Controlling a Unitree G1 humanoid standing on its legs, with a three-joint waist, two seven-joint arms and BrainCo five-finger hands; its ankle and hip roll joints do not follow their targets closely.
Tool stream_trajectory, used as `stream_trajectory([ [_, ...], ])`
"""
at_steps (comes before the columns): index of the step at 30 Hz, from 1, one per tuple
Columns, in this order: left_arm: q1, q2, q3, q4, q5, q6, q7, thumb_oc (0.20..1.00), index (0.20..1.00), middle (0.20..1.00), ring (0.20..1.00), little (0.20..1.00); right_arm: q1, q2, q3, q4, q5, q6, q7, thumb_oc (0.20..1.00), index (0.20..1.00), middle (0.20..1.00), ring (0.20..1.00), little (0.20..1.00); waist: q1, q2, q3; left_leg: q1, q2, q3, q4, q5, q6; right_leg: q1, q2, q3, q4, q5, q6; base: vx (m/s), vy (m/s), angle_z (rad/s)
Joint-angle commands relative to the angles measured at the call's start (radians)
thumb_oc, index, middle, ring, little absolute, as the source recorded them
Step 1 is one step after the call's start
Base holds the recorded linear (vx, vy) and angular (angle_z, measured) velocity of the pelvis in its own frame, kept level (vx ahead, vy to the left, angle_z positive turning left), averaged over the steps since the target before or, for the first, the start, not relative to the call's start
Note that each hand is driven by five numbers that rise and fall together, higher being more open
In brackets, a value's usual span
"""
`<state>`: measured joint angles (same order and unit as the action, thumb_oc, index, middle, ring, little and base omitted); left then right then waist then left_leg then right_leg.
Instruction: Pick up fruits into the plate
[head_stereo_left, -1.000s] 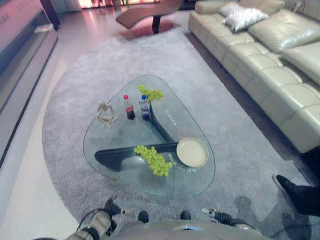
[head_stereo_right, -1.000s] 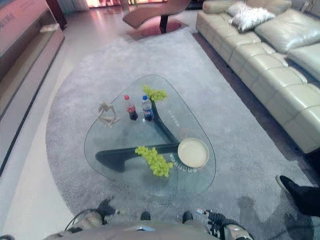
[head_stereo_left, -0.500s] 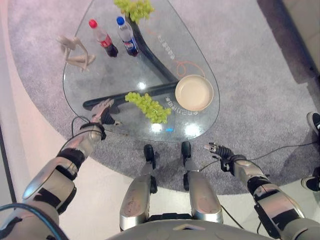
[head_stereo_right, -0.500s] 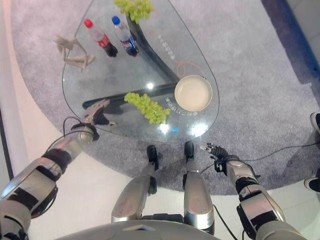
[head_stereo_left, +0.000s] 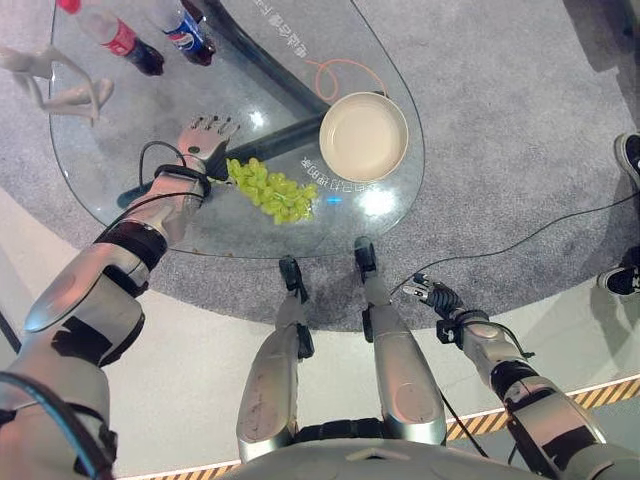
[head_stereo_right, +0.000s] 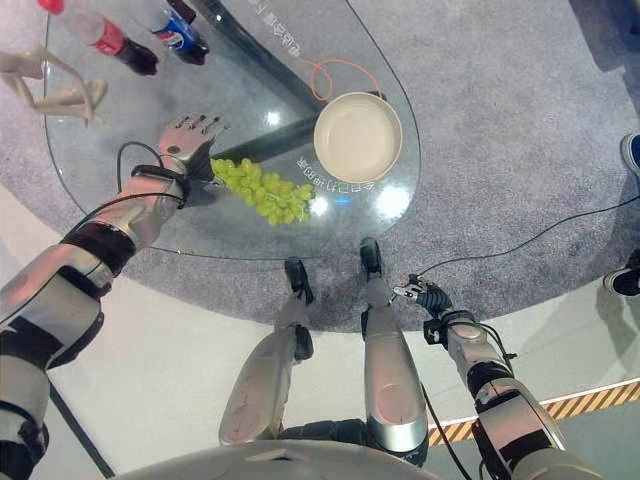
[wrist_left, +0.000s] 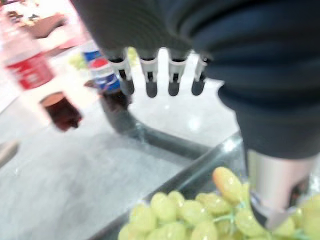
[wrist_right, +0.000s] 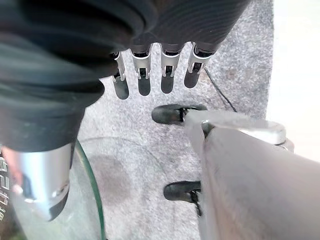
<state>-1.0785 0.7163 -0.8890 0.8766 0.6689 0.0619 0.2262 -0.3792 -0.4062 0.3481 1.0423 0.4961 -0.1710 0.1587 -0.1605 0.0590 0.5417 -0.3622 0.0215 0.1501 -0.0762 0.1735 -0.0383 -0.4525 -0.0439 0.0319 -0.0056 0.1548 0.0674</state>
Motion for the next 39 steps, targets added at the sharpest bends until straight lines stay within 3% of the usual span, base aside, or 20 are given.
stream_trajectory([
  [1, -0.016, 0.012, 0.007, 0.041, 0.099, 0.004, -0.015, 1.000, 1.000, 1.000, 1.000, 1.000, 0.016, 0.002, -0.007, -0.027, 0.071, -0.012, -0.014, 1.000, 1.000, 1.000, 1.000, 1.000, 0.001, -0.021, -0.022, -0.074, -0.035, -0.060, 0.184, -0.186, 0.013, -0.097, 0.008, -0.011, 0.190, -0.131, 0.008, -0.01, -0.015, -0.11],
  [7, -0.052, -0.046, -0.031, 0.092, 0.132, 0.024, -0.004, 1.000, 1.000, 1.000, 1.000, 1.000, -0.007, 0.018, 0.005, -0.048, 0.100, -0.018, -0.007, 1.000, 1.000, 1.000, 1.000, 1.000, -0.014, -0.037, -0.022, -0.132, -0.039, -0.054, 0.214, -0.190, 0.013, -0.157, 0.024, 0.007, 0.202, -0.117, 0.008, -0.01, -0.009, -0.06],
  [16, -0.040, -0.103, -0.070, 0.118, 0.175, -0.010, -0.064, 1.000, 1.000, 1.000, 1.000, 1.000, -0.018, 0.030, 0.006, -0.098, 0.142, -0.017, -0.024, 1.000, 1.000, 1.000, 1.000, 1.000, -0.028, -0.049, -0.022, -0.186, -0.043, -0.052, 0.245, -0.194, 0.011, -0.210, 0.044, 0.022, 0.220, -0.115, 0.003, -0.01, -0.011, -0.04],
  [22, -0.002, -0.134, -0.081, 0.145, 0.230, 0.055, -0.050, 1.000, 1.000, 1.000, 1.000, 1.000, -0.023, 0.036, -0.002, -0.106, 0.191, -0.024, -0.018, 1.000, 1.000, 1.000, 1.000, 1.000, -0.032, -0.050, -0.022, -0.216, -0.042, -0.052, 0.261, -0.198, 0.008, -0.239, 0.055, 0.027, 0.237, -0.122, 0.000, 0.00, 0.000, 0.00],
  [23, 0.007, -0.138, -0.079, 0.155, 0.245, 0.089, -0.029, 0.200, 0.200, 0.200, 0.200, 0.200, -0.024, 0.035, -0.004, -0.105, 0.198, -0.026, -0.010, 1.000, 1.000, 1.000, 1.000, 1.000, -0.033, -0.051, -0.022, -0.224, -0.042, -0.054, 0.267, -0.199, 0.006, -0.244, 0.057, 0.029, 0.239, -0.122, -0.001, -0.01, -0.010, -0.05],
  [26, 0.013, -0.151, -0.072, 0.183, 0.231, 0.120, 0.001, 0.200, 0.200, 0.200, 0.200, 0.200, -0.027, 0.043, 0.001, -0.113, 0.206, -0.029, -0.011, 1.000, 1.000, 1.000, 1.000, 1.000, -0.034, -0.056, -0.022, -0.234, -0.040, -0.052, 0.269, -0.196, 0.005, -0.255, 0.061, 0.031, 0.242, -0.122, -0.003, 0.00, -0.003, -0.02],
  [39, 0.042, -0.168, -0.050, 0.260, 0.245, 0.125, 0.061, 0.200, 0.200, 0.200, 0.200, 0.200, -0.039, 0.053, 0.008, -0.120, 0.238, -0.027, -0.003, 1.000, 1.000, 1.000, 1.000, 1.000, -0.030, -0.062, -0.022, -0.253, -0.038, -0.057, 0.273, -0.189, 0.001, -0.273, 0.069, 0.029, 0.252, -0.123, -0.006, 0.00, 0.000, 0.00],
])
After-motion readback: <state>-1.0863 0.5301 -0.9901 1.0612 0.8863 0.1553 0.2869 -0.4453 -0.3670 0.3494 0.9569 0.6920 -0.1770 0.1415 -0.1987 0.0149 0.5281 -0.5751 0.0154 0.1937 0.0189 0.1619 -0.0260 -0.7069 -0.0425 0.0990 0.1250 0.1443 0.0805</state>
